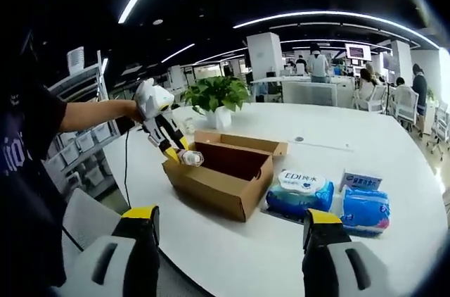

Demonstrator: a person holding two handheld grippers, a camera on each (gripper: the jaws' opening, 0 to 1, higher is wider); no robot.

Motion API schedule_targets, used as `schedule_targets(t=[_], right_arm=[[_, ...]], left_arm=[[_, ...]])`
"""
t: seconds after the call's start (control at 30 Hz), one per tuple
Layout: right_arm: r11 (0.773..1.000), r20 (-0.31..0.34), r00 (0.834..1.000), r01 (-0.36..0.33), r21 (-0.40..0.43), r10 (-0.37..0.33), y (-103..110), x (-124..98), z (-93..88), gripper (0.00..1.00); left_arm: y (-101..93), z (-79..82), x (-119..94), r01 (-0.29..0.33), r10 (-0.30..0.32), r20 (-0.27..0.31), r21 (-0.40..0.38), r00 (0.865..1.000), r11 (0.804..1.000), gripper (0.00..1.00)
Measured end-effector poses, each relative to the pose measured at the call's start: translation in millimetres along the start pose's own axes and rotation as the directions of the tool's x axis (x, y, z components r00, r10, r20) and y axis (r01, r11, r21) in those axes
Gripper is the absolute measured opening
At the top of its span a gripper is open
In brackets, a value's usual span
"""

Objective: Operate the shoe box by opening the lid, removing the specified soft item, and placing it in the target area until the item is outside and the box remains undamaged.

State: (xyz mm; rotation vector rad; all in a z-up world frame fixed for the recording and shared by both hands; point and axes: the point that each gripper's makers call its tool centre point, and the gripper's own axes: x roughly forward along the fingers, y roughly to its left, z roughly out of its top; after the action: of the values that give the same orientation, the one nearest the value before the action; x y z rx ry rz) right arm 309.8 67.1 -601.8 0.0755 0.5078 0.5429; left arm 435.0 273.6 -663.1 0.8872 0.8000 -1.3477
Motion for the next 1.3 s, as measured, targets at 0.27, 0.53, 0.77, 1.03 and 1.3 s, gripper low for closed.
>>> schedule_targets(t=[0.27,0.53,0.77,1.03,1.3], right_arm=[[0.997,0.017,0.999,-0.051,0.054,0.05,12.2,9.0,3.3,0.79],[0.991,-0.002,0.994,-0.104,0.084,0.105,25.4,19.2,-1.2,0.76],[0.982,0.003,0.99,-0.14,0.129,0.141,34.2,24.1,-1.6,0.72],[0.971,0.005,0.985,-0.173,0.163,0.174,44.2,30.0,-3.2,0.69],[0.957,0.019,0.982,-0.19,0.222,0.19,48.1,33.6,-4.9,0.63]], left_arm=[[-16.1,15.3,-3.3,0.001,-0.002,0.035,0.018,0.999,1.0,0.18],[-33.7,27.6,1.3,0.024,-0.026,0.053,0.043,0.998,0.999,0.18],[-51.8,45.0,4.2,0.038,-0.046,0.088,0.083,0.995,0.996,0.18],[-69.6,65.7,9.5,0.037,-0.056,0.136,0.137,0.989,0.99,0.18],[-82.9,86.9,15.1,0.008,-0.046,0.209,0.18,0.977,0.984,0.18]])
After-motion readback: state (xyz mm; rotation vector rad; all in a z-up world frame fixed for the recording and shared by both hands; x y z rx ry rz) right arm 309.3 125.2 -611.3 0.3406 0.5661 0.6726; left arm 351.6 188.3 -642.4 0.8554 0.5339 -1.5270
